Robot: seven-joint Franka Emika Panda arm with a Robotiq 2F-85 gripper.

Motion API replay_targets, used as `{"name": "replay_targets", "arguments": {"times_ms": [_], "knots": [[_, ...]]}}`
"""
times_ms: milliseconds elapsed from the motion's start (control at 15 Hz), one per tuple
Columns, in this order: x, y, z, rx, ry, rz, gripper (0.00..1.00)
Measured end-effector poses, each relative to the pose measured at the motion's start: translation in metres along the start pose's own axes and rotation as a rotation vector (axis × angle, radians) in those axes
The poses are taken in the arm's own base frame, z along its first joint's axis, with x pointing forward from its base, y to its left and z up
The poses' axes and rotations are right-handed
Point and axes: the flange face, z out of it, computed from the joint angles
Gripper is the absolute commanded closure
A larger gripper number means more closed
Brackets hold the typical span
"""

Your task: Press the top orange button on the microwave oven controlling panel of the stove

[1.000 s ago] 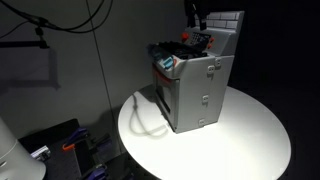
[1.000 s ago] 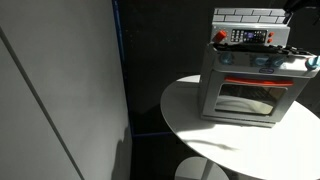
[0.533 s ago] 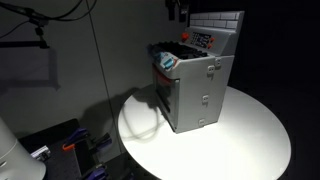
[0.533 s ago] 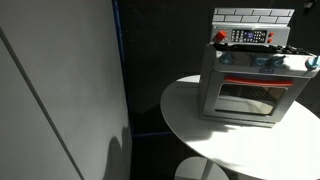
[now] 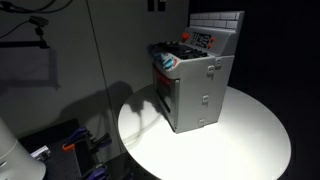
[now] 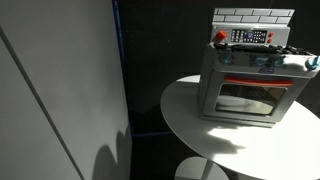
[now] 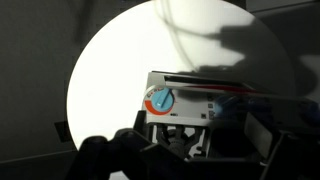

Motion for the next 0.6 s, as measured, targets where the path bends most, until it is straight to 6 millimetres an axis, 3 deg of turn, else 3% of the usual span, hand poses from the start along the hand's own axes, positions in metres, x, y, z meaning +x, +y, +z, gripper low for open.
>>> {"name": "replay_targets", "arguments": {"times_ms": [333,600], "knots": [[-0.036,0.006,-0.017,0.002,-0.022,-0.032,0.00],[-0.041,0.008,-0.015,0.002,-0.032,-0.039,0.00]]}}
